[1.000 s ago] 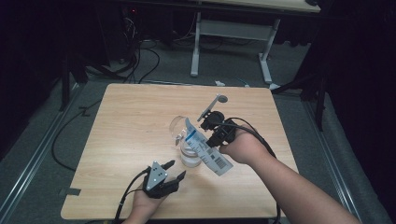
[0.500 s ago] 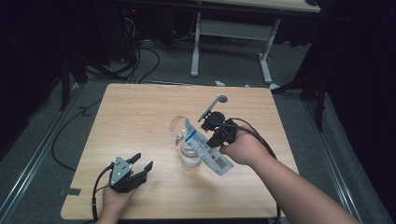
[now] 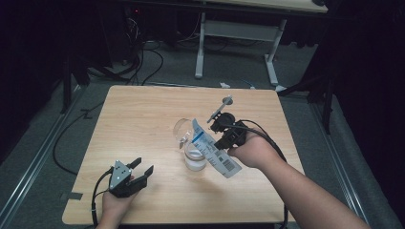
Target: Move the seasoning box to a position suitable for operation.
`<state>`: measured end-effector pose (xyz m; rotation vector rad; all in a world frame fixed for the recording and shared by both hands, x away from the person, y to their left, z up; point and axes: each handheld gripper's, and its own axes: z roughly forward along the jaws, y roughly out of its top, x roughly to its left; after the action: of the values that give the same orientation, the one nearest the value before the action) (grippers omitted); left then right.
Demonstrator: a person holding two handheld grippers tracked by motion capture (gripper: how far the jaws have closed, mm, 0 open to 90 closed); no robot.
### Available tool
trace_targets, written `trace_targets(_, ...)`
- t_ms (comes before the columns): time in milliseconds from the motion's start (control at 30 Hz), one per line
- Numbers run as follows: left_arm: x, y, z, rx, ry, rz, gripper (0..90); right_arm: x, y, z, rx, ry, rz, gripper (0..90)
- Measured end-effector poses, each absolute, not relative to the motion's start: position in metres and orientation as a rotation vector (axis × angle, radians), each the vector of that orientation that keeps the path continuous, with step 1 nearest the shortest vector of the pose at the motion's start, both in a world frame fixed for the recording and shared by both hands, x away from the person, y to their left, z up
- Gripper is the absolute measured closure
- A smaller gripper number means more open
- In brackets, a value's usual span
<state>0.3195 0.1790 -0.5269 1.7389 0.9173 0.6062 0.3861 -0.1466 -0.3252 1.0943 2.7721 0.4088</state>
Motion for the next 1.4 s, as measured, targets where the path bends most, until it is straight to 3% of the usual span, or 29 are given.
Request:
trace_targets(800,0.318,0.177,-0.527,1.731,0.905,0.598,42.3,0.387,-0.17,-0.329,1.173,2.732,0.46,89.8)
trace_targets(1400,0.319,0.177,-0.528,1.73,0.912,0.587,42.2,0.395,-0.211,-0.347,1.265,2.654,0.444,89.7)
